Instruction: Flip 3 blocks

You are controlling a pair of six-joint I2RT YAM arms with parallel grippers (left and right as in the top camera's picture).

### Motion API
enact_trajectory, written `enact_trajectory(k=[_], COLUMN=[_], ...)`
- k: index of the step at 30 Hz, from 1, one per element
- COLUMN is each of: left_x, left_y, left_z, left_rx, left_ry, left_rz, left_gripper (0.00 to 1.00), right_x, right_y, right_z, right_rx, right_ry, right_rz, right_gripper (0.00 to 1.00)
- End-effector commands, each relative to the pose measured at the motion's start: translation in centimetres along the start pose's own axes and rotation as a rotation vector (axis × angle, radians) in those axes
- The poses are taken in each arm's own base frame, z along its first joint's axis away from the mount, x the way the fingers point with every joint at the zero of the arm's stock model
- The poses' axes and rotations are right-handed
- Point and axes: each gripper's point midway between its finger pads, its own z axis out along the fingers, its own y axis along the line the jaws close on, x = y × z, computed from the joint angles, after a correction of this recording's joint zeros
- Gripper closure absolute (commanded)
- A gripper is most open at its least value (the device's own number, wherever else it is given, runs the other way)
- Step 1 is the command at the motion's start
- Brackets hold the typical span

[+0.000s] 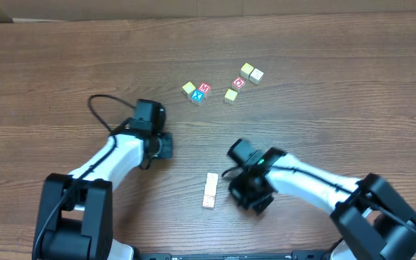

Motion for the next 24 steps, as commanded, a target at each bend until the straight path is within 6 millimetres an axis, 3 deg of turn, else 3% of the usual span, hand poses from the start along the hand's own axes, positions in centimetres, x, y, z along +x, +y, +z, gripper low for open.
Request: enact_trajectory(k=[1,6,7,9,12,15,18,20,22,23,24], left_x=[6.1,6.8,6.6,5.7,3.5,0.5,-2.1,-3.2,-3.5,-3.5,-3.1], left_y=[4.6,4.3,4.2,4.0,3.5,2.7,1.9,1.2,0.8,0.6,0.5], left_z=[2.2,1.3,1.0,0.1,-2.4,-6.6,-12.0,-16.0,-19.6,-21.3,-23.1], left_rx=[-0.123,-0.036,-0.027,-0.023,-0.008,0.017,0.047,0.067,0.079,0.086,0.095], left_ry=[0.21,0.287,0.29,0.276,0.212,0.088,-0.076,-0.189,-0.283,-0.325,-0.365], left_rz=[-0.169,-0.204,-0.197,-0.183,-0.154,-0.118,-0.068,-0.018,0.014,0.025,0.034], left_gripper=[0.94,0.96,0.96,0.96,0.95,0.91,0.87,0.82,0.73,0.7,0.68], right_x=[-6.3,-11.5,-12.1,-13.3,-14.9,-16.1,-16.8,-17.1,-17.1,-17.0,-16.7], right_y=[-1.0,-0.9,-0.8,-0.5,-0.1,1.1,2.5,3.4,4.0,4.4,4.6], right_z=[-0.7,-3.2,-3.7,-5.2,-7.8,-11.2,-15.4,-18.4,-21.7,-23.4,-25.1], right_rx=[0.004,-0.081,-0.097,-0.138,-0.169,-0.193,-0.196,-0.193,-0.194,-0.203,-0.213], right_ry=[-0.117,-0.123,-0.118,-0.099,-0.106,-0.141,-0.213,-0.276,-0.345,-0.379,-0.413], right_rz=[0.02,-0.085,-0.115,-0.143,-0.144,-0.193,-0.256,-0.302,-0.326,-0.348,-0.37], right_gripper=[0.96,0.96,0.92,0.73,0.68,0.65,0.6,0.37,0.29,0.14,0.08])
